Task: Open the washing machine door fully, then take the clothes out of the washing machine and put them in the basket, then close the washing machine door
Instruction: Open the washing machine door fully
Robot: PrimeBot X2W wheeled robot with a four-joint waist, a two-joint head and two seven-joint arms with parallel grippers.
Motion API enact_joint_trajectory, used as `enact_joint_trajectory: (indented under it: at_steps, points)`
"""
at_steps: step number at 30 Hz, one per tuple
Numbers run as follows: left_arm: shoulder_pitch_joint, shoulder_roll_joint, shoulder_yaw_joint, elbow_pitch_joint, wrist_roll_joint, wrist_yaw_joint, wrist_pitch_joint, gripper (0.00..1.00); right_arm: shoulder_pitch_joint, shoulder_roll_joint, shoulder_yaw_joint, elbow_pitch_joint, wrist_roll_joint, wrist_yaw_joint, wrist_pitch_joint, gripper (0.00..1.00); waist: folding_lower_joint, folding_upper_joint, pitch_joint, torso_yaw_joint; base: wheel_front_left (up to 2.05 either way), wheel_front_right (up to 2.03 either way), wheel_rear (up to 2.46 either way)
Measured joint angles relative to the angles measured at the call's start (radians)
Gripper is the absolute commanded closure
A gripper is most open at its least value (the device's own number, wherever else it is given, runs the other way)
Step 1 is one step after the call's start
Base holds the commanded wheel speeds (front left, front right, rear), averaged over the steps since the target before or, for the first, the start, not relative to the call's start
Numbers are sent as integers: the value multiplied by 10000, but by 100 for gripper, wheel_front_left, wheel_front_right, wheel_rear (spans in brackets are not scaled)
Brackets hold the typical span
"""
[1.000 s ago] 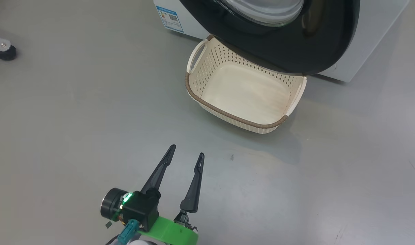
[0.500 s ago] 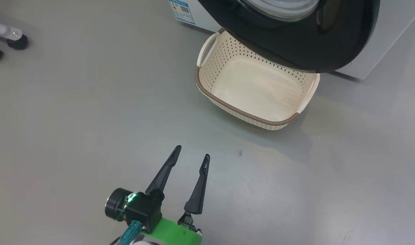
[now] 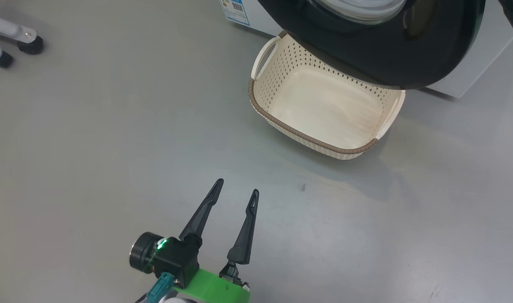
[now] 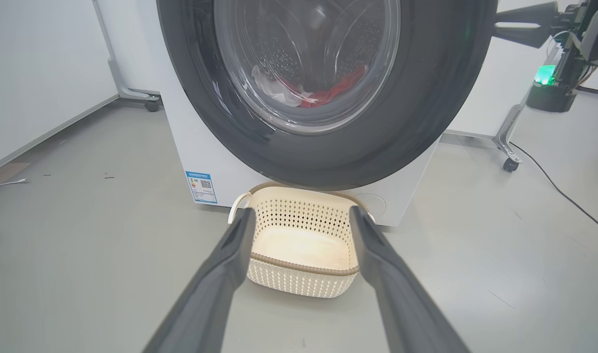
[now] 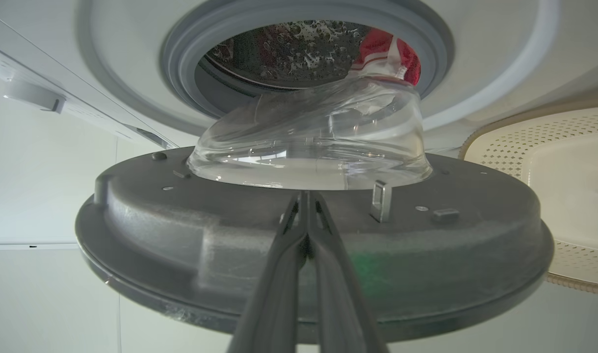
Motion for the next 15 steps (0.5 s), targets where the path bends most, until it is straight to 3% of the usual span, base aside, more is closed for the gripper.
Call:
enact_joint_trajectory:
  at_steps: [15]
  points:
    - [2, 0, -35, 0, 19, 0, 0, 0, -115, 123, 384, 821, 679, -8, 855, 100, 0, 0, -57, 52, 0, 0, 0]
